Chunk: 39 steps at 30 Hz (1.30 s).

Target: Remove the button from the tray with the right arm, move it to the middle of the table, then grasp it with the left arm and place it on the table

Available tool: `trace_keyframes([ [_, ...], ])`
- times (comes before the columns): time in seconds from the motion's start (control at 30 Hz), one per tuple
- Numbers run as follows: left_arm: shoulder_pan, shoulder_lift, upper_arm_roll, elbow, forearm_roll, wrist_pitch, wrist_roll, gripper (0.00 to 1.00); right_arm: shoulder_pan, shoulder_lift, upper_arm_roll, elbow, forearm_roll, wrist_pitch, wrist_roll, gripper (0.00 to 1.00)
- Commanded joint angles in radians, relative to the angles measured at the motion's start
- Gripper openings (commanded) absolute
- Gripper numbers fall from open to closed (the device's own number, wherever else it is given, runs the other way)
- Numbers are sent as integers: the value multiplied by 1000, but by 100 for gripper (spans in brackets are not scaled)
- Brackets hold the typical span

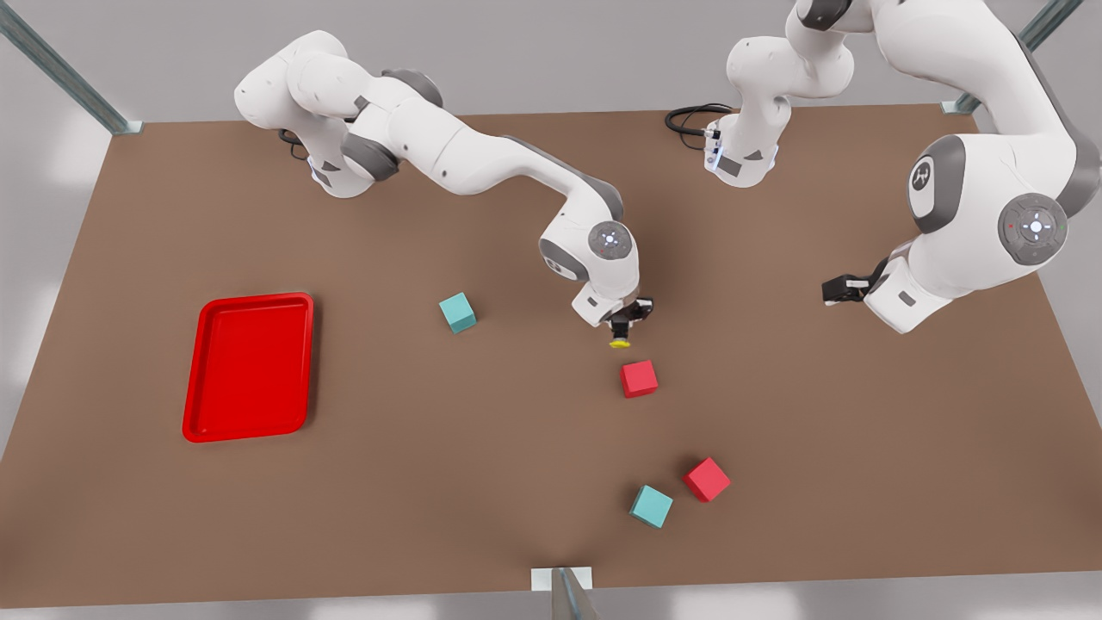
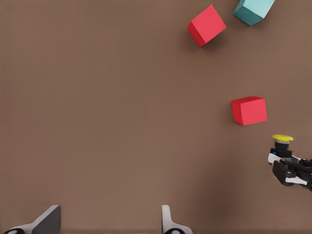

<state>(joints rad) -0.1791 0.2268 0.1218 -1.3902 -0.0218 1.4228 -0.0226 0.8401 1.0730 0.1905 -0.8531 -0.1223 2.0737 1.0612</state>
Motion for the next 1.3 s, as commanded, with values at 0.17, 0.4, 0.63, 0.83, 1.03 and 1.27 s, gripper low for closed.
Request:
trace_keyframes([
  [0.17, 0, 0, -1, 2, 2, -1, 3, 100, 4, 1, -6, -3, -7, 22, 258, 100],
  [0.4, -293, 104, -19, 2, -23, -51, -283, 100, -9, -8, -6, -12, -13, 36, 194, 100],
  [0.63, -530, 243, -13, -151, -61, 245, -497, 100, -88, -68, -2, -34, -10, -59, -12, 100],
  [0.83, -499, 127, 2, -326, 13, 286, -415, 100, -381, -151, 7, -32, -3, -264, -702, 100],
  [1.03, -516, 158, -4, -464, -105, 653, -451, 100, -515, -264, 3, -29, -98, -371, -1050, 100],
  [1.27, -536, 247, -7, -464, -161, 864, -448, 100, -474, -337, 12, -53, -79, -526, -848, 100],
])
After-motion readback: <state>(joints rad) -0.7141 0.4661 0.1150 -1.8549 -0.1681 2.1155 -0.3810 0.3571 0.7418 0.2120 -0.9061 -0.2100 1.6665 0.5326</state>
